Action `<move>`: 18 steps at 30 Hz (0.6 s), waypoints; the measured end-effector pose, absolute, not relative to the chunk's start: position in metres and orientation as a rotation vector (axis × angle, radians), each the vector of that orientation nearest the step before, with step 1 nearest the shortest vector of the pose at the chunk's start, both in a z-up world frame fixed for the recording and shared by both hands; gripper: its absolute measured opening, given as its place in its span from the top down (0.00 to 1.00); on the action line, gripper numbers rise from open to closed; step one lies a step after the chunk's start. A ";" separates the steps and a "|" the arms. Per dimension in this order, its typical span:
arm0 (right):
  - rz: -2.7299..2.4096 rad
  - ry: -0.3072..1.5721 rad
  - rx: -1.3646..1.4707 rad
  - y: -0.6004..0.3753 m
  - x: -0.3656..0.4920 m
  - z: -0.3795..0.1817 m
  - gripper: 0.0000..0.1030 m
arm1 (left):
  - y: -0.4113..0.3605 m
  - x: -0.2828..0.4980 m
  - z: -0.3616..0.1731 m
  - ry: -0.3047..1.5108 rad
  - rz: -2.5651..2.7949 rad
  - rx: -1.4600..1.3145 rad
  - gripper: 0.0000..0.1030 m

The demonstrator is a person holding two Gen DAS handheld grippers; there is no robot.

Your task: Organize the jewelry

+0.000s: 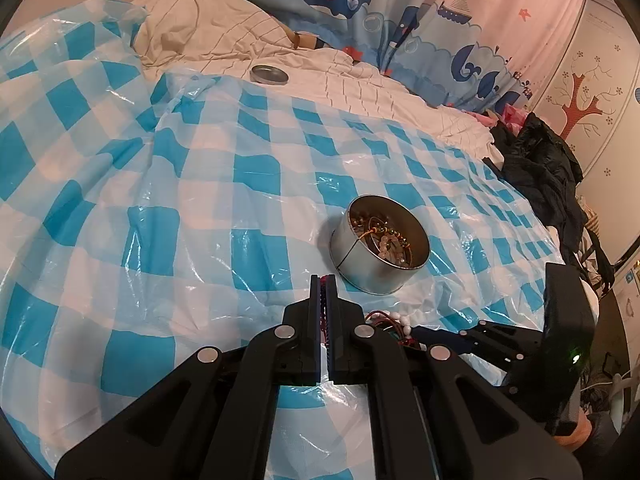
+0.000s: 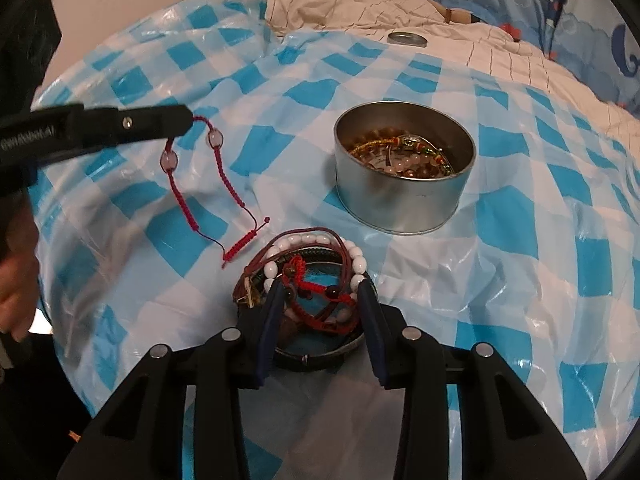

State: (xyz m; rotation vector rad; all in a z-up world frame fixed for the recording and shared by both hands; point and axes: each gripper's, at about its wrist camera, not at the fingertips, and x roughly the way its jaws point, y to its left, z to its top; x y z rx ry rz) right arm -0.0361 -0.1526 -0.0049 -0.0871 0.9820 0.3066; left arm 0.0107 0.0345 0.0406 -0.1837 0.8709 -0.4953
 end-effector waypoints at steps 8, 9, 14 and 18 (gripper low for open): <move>0.295 0.983 -0.058 -0.160 -0.038 -0.002 0.96 | 0.035 0.008 0.042 0.871 -0.495 -0.181 0.99; 0.297 0.975 -0.037 -0.162 -0.039 0.001 0.96 | 0.035 0.008 0.042 0.870 -0.495 -0.181 0.99; 0.314 0.935 0.061 -0.175 -0.042 0.018 0.96 | 0.035 0.008 0.042 0.870 -0.496 -0.181 0.99; 0.332 0.916 0.117 -0.181 -0.043 0.027 0.96 | 0.035 0.007 0.042 0.870 -0.497 -0.179 0.99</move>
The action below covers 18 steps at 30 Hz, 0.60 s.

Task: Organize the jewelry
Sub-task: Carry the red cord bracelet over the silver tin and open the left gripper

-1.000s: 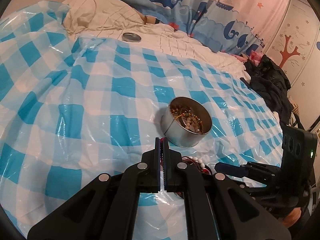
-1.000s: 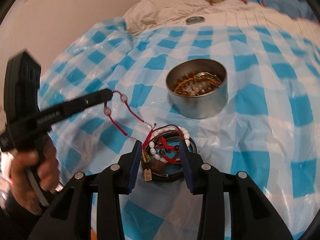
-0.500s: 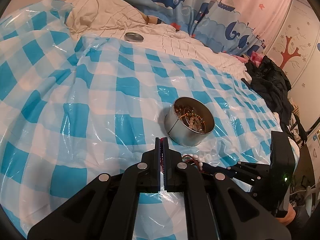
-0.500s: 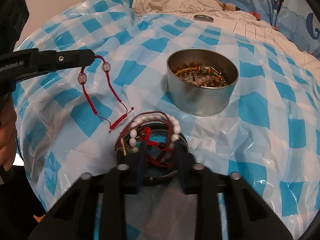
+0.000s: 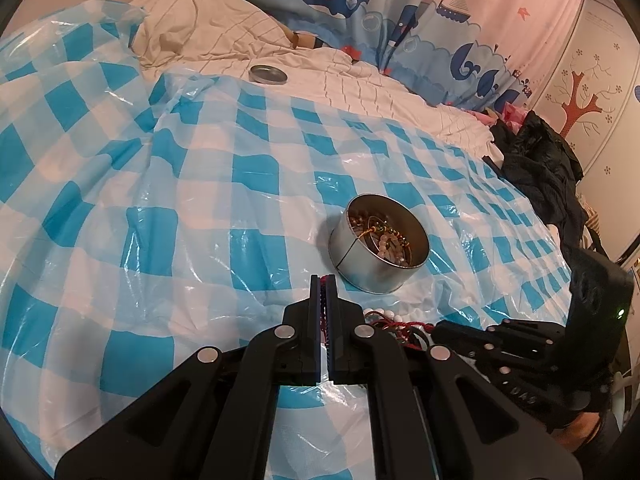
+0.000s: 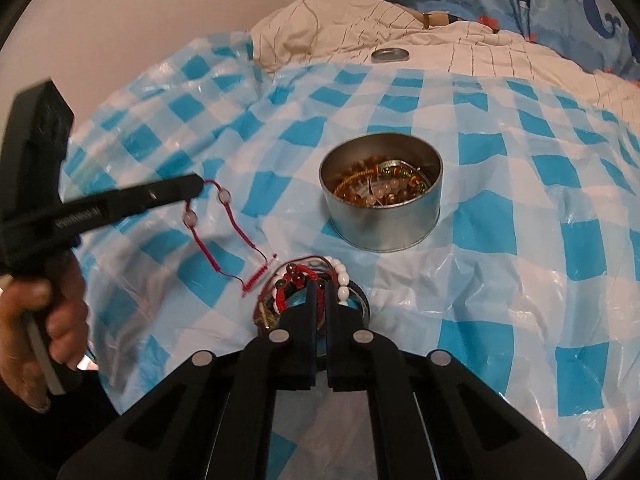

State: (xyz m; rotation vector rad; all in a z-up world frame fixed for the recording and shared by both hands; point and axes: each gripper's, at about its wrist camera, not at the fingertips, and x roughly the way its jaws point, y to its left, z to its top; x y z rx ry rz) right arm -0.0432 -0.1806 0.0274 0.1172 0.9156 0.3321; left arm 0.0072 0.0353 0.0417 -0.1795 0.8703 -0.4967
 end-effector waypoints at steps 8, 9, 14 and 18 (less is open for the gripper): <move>0.335 0.854 0.238 -0.199 -0.047 0.048 0.96 | 0.031 0.005 0.045 0.856 -0.509 -0.180 0.99; 0.334 0.849 0.245 -0.200 -0.046 0.049 0.96 | 0.029 0.005 0.047 0.854 -0.512 -0.179 0.99; 0.334 0.837 0.278 -0.203 -0.043 0.051 0.96 | 0.026 0.006 0.051 0.843 -0.524 -0.179 0.99; 0.341 0.837 0.283 -0.200 -0.038 0.048 0.96 | 0.024 0.007 0.052 0.839 -0.526 -0.176 0.99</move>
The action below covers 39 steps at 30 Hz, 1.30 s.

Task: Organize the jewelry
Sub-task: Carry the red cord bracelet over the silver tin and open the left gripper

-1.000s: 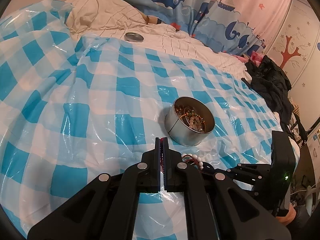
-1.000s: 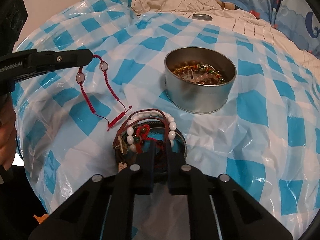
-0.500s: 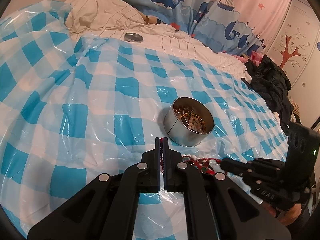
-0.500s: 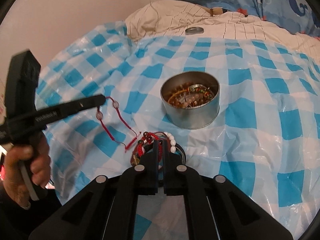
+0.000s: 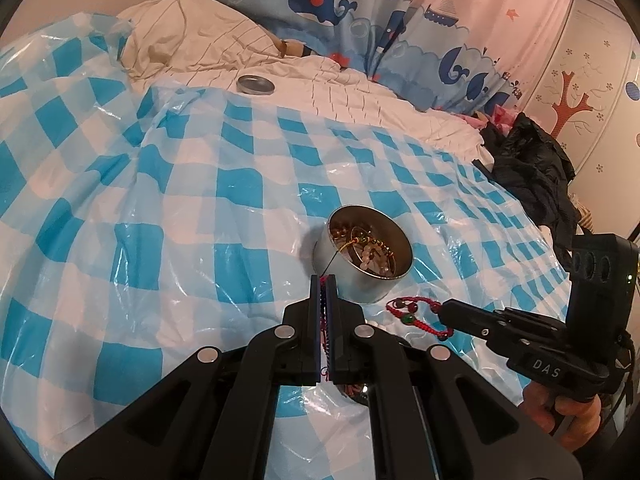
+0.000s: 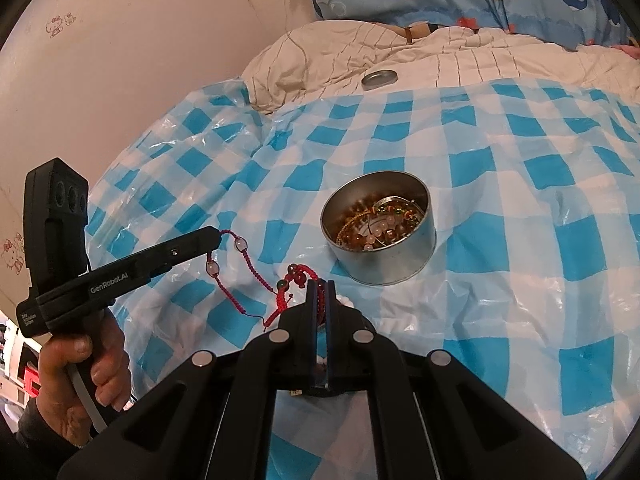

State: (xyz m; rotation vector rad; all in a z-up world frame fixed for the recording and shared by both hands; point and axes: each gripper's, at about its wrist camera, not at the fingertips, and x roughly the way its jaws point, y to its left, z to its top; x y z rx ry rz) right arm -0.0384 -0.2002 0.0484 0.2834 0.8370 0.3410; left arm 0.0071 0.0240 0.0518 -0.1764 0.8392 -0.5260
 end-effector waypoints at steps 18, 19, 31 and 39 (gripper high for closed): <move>0.368 0.812 0.308 -0.193 -0.016 0.050 0.96 | 0.019 0.023 0.060 0.812 -0.504 -0.138 0.99; 0.368 0.812 0.309 -0.193 -0.015 0.050 0.96 | 0.018 0.024 0.060 0.811 -0.503 -0.138 0.99; 0.352 0.795 0.326 -0.206 -0.002 0.050 0.96 | 0.010 0.037 0.065 0.788 -0.499 -0.147 0.99; 0.297 0.768 0.328 -0.221 -0.002 0.056 0.96 | -0.006 0.041 0.073 0.764 -0.520 -0.156 0.99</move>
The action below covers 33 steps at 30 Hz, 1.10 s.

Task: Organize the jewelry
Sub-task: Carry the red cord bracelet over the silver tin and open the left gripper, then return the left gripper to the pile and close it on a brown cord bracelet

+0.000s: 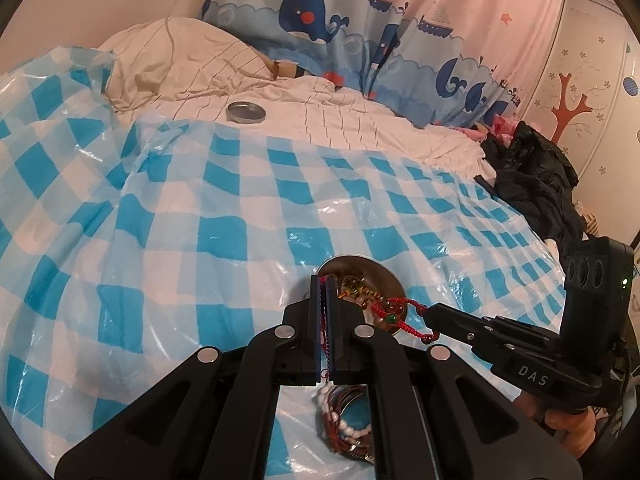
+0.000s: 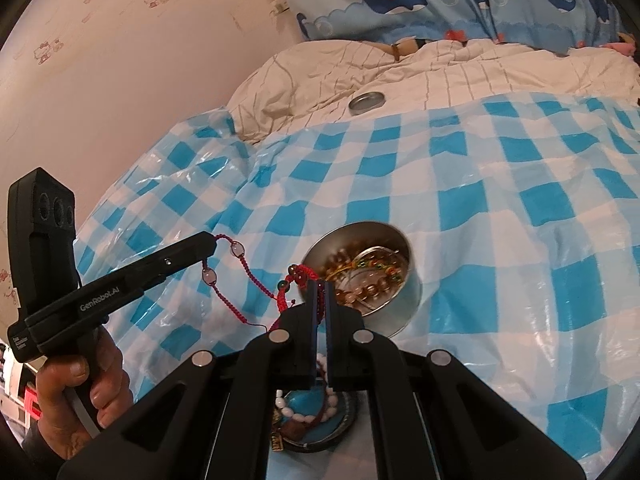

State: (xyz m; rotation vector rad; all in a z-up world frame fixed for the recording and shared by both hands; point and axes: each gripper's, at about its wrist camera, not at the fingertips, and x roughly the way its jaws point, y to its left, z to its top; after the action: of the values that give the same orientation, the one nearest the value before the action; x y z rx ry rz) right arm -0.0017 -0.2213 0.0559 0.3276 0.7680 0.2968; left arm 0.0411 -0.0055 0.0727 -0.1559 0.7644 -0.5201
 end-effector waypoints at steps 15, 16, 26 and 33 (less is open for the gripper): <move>0.207 0.766 0.354 -0.233 0.022 0.041 0.95 | -0.053 0.078 0.050 0.848 -0.532 -0.229 0.78; 0.198 0.781 0.349 -0.233 0.027 0.036 0.95 | -0.055 0.081 0.041 0.880 -0.505 -0.215 0.73; 0.122 0.797 0.336 -0.238 0.021 0.033 0.72 | -0.022 0.063 0.048 0.847 -0.433 -0.130 0.51; 0.158 0.832 0.395 -0.240 0.011 0.034 0.67 | -0.006 0.052 0.031 0.922 -0.447 -0.093 0.51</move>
State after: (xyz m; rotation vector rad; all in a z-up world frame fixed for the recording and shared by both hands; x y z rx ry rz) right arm 0.0112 -0.2396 0.0344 0.3954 0.8319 0.1577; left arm 0.0522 -0.0057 0.0315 -0.0934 0.9220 -0.4468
